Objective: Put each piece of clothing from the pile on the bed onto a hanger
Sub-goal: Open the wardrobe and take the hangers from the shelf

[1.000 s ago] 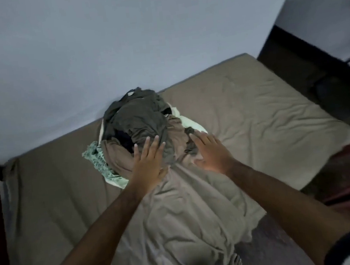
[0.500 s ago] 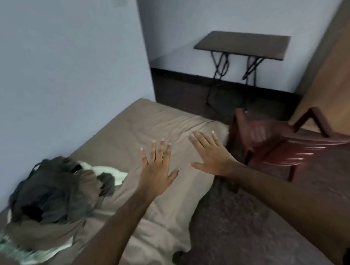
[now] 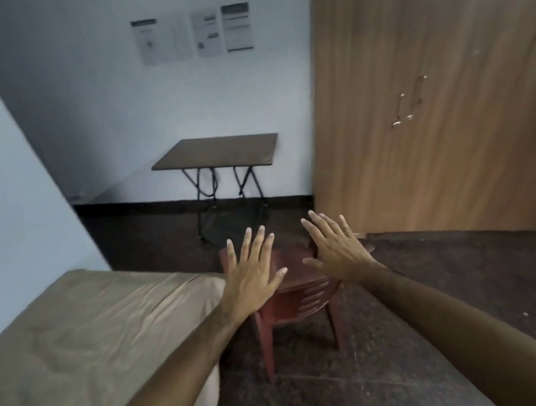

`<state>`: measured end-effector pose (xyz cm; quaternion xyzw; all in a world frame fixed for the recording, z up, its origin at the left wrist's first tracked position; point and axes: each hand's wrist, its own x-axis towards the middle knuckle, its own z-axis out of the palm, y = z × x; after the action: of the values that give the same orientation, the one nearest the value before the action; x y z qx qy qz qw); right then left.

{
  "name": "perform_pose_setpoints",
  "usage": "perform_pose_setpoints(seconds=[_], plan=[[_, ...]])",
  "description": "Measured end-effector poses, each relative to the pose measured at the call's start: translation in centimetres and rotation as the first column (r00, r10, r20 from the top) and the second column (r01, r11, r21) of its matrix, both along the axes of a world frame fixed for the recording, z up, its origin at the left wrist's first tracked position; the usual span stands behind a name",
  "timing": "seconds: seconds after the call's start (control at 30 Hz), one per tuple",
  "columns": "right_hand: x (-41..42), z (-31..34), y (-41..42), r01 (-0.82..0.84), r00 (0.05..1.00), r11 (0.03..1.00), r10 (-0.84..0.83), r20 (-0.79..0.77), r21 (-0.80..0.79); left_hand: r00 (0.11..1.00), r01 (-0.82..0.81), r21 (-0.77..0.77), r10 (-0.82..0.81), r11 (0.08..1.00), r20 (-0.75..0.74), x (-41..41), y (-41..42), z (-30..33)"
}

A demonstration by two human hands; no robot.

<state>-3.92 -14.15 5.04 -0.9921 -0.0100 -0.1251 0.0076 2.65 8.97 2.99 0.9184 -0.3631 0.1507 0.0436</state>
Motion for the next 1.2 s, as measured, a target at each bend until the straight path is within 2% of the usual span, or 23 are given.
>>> perform_pose_setpoints(seconds=[0.23, 0.37, 0.57, 0.93, 1.1, 1.2], plan=[[3.5, 3.8, -19.9, 0.165, 0.986, 0.986, -0.164, 0.041, -0.010, 0.993, 0.119, -0.047, -0.118, 0.992, 0.029, 8.2, -21.5, 1.9], [4.2, 5.1, -31.3, 0.252, 0.967, 0.966, -0.249, 0.055, -0.051, 0.979, 0.204, -0.019, -0.204, 0.979, 0.028, 11.1, -34.1, 3.8], [6.4, 6.2, -45.3, 0.351, 0.935, 0.936, -0.349, 0.059, -0.019, 0.956, 0.288, -0.020, -0.286, 0.957, 0.065, 15.3, -48.8, 6.4], [16.6, 8.3, -73.2, 0.332, 0.938, 0.943, -0.329, 0.108, -0.003, 0.962, 0.272, -0.074, -0.269, 0.959, 0.057, 25.7, -75.4, 9.2], [23.1, 10.6, -84.7, 0.338, 0.932, 0.939, -0.344, 0.112, 0.069, 0.973, 0.226, -0.165, -0.229, 0.960, 0.002, 31.3, -85.5, 11.4], [26.8, 10.4, -89.7, 0.313, 0.942, 0.949, -0.316, 0.115, 0.043, 0.973, 0.228, -0.207, -0.233, 0.951, 0.003, 35.3, -90.5, 11.3]])
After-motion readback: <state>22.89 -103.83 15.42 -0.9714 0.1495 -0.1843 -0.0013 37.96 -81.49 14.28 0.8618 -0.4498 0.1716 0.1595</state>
